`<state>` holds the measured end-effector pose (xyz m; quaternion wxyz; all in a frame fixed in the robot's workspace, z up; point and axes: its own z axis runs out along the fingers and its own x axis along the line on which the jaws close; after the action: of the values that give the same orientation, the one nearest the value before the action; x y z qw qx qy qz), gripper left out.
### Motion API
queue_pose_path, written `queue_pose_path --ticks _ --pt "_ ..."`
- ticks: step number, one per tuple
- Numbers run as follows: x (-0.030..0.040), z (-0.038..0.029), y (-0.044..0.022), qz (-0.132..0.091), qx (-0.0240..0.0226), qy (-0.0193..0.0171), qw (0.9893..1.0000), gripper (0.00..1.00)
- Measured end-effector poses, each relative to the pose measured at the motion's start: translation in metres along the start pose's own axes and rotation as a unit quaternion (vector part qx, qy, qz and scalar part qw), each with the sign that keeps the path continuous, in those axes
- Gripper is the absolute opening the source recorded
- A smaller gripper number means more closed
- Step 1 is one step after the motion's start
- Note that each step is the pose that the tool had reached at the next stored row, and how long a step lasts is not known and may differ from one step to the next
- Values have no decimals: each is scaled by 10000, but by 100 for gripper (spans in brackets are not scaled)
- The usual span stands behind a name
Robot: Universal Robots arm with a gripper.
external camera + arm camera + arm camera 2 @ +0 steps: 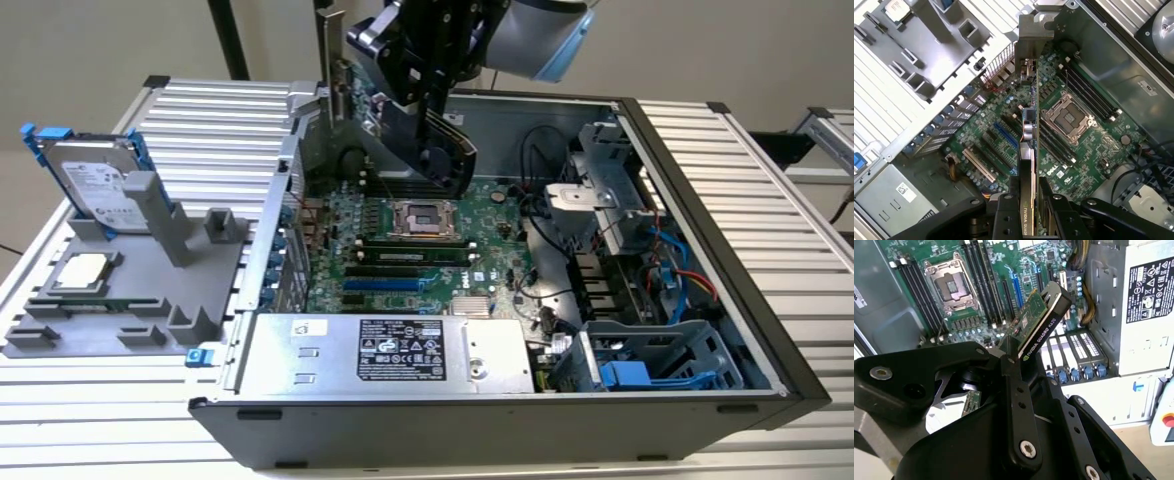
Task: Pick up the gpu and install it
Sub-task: 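Insert the gpu into the slot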
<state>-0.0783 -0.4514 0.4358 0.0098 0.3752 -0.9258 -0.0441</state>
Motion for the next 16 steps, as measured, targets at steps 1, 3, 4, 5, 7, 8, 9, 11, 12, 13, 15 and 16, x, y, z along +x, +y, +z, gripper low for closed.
queue_pose_path --ticks 1,3,4,5,7,8,9,11,12,13,15,16 --pt "0 0 0 -12 0 1 10000 0" --pt "0 0 0 -38 -1 3 10000 0" --pt "0 0 0 -49 -1 4 10000 0" --pt "0 -1 0 -63 -1 6 10000 0" --pt "0 -1 0 -89 -1 8 10000 0" --pt "0 -1 0 -101 -2 9 9999 0" --pt "0 -1 0 -115 -2 10 9999 0" --pt "0 -1 0 -141 -2 13 9999 0" --pt "0 -1 0 -154 -2 14 9999 0" --pt "0 -1 0 -169 -3 15 9999 0" --pt "0 -2 0 -197 -3 18 9998 0" --pt "0 -2 0 -211 -3 19 9998 0"
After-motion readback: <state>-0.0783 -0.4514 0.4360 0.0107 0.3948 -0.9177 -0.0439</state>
